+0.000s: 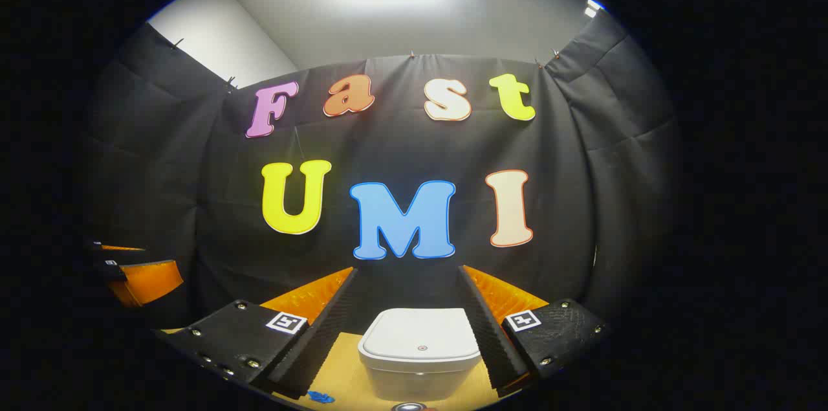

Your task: Press the lid of the desktop garbage bin to open it, pick up the crumpled paper on the desktop and throw it into the bin, then pick up the pop can on the desktop and drop it into the bin, and finally close the garbage bin lid.

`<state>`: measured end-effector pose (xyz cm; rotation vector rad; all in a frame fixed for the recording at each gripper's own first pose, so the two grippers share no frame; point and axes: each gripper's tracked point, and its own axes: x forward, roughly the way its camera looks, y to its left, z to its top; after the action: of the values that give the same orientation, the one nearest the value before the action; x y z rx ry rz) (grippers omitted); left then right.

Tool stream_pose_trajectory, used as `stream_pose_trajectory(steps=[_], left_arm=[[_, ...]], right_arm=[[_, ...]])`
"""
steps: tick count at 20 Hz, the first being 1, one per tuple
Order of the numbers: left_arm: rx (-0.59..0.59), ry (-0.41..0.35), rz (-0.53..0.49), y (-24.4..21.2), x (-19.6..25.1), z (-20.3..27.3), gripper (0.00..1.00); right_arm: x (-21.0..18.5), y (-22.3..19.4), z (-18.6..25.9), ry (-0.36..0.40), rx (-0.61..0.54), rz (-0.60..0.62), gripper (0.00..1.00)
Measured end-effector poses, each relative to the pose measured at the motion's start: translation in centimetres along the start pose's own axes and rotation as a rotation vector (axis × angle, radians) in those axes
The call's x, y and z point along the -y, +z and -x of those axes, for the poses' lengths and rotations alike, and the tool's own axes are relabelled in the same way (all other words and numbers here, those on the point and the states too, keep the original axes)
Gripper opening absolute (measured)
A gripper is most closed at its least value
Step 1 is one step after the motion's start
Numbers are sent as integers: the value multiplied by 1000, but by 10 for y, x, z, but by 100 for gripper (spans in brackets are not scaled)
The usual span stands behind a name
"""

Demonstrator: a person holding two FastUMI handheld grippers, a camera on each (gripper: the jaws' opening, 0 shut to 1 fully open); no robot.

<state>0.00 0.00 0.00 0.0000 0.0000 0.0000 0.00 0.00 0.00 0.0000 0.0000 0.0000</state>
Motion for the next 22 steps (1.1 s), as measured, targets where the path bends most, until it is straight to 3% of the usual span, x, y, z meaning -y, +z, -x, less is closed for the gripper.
stream_pose_trajectory(steps=[1, 7, 22], left_arm=[[-5, -6, 6, -2, 2, 0, 93], [-5, -7, -5, -4, 12, -16, 92], [-51, -23, -12, -28, 36, -45, 93]], right_arm=[[1, 0, -1, 2, 4, -4, 96], [1, 3, -11, 27, 25, -19, 96], [21, -40, -32, 9, -79, 24, 96]])
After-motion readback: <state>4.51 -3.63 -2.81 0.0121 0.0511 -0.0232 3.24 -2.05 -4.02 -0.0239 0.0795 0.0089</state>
